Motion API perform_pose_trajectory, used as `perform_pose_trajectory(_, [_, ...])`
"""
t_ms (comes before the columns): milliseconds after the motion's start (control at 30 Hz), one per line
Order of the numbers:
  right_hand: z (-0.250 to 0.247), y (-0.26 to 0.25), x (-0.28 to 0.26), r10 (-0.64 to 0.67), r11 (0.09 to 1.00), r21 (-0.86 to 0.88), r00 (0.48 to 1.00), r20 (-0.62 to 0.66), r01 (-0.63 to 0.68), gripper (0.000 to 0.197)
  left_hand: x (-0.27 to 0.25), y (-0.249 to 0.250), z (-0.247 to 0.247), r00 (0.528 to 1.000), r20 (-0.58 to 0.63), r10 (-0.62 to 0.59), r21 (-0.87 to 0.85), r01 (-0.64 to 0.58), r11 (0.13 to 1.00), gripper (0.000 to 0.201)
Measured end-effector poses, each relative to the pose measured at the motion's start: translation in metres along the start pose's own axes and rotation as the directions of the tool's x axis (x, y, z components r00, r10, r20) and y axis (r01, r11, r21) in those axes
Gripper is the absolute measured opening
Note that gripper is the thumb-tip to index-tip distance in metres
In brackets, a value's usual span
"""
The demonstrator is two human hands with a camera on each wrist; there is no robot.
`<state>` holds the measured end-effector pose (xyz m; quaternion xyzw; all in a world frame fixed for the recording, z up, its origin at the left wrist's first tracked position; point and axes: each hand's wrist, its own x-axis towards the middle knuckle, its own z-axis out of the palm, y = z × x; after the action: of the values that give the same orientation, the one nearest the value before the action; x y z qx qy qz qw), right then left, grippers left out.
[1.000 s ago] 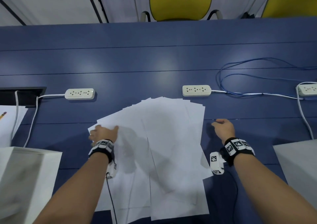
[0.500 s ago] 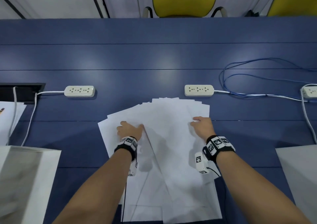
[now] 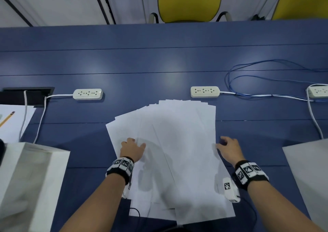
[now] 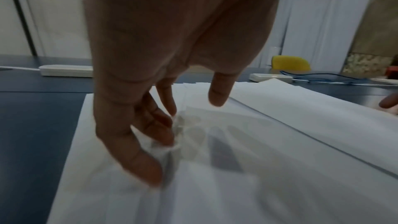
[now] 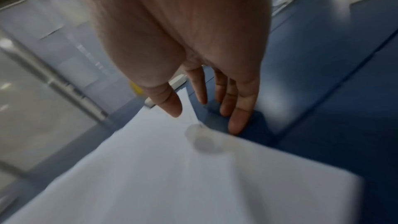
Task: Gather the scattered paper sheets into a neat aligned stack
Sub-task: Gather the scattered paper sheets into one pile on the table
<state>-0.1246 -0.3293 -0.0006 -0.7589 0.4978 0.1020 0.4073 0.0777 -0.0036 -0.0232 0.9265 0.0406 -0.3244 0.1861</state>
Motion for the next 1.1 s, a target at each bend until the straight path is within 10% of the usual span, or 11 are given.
perform_pose_trajectory(333, [0.054, 0.002, -0.068, 0.021, 0.998, -0.063, 0.987, 0.160, -0.012, 0.015, -0.045, 0.025, 0.029, 0.994, 0.098, 0.043, 0.060, -0.049, 0.997, 0.038])
perform_pose_trajectory(600, [0.017, 0.029, -0.070, 0.071, 0.994, -0.088, 0.996, 0.054, -0.067, 0.045, -0.054, -0.007, 0.006, 0.986, 0.161, 0.031, 0.107, -0.048, 0.993, 0.058])
perform_pose_trajectory(866, [0.053, 0.038, -0.096, 0.027, 0.995, -0.101, 0.980, 0.195, -0.007, 0.017, -0.078, -0.010, 0.034, 0.935, 0.343, 0.089, 0.230, -0.175, 0.957, 0.047])
perform_pose_trajectory(1100, [0.010, 0.015, -0.039, 0.048, 0.993, -0.105, 0.999, 0.013, -0.046, 0.025, -0.027, 0.016, -0.018, 0.991, 0.078, 0.107, 0.163, -0.119, 0.979, 0.065])
